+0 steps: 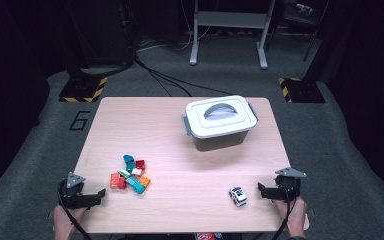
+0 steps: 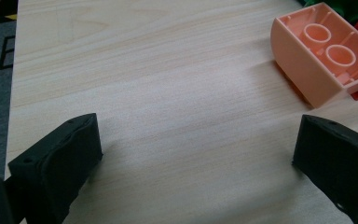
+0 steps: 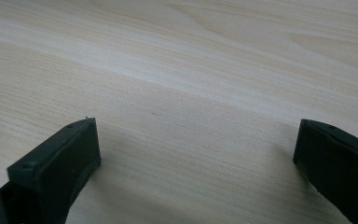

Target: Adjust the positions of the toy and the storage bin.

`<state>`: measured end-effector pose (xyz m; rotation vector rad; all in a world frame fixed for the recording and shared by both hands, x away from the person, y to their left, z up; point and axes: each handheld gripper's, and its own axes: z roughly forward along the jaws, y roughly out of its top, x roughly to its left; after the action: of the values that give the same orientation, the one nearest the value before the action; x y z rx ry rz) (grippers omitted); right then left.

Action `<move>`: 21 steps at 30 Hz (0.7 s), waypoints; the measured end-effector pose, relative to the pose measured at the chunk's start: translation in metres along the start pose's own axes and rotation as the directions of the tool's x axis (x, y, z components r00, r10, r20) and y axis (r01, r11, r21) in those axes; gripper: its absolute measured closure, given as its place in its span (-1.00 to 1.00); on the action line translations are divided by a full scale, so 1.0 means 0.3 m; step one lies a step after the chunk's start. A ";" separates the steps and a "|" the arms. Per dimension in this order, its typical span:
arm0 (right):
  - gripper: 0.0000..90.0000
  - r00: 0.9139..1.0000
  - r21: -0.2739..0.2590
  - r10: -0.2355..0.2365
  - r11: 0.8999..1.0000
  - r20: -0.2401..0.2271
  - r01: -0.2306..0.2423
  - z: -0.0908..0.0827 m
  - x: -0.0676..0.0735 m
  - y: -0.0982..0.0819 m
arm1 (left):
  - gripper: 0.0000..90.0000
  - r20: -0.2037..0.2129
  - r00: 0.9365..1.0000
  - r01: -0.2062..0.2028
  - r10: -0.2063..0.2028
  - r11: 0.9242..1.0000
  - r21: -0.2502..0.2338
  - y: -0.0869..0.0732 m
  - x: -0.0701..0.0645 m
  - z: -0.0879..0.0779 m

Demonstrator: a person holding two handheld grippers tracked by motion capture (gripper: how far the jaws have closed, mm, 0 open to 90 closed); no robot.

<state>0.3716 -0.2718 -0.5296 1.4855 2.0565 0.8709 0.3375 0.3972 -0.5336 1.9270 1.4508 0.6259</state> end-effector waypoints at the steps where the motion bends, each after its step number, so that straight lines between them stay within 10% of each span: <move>1: -1.00 1.000 0.000 0.001 1.000 0.001 -0.001 0.000 0.000 0.000 | -0.99 0.000 1.000 0.000 0.000 1.000 0.000 0.000 0.000 0.000; 21: -0.99 1.000 0.018 0.023 1.000 0.011 -0.024 -0.017 0.010 -0.007 | -0.99 0.001 1.000 0.003 -0.003 1.000 0.009 0.001 0.001 -0.001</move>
<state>0.3657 -0.2705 -0.5277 1.5237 2.0489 0.8536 0.3375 0.3975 -0.5331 1.9310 1.4579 0.6174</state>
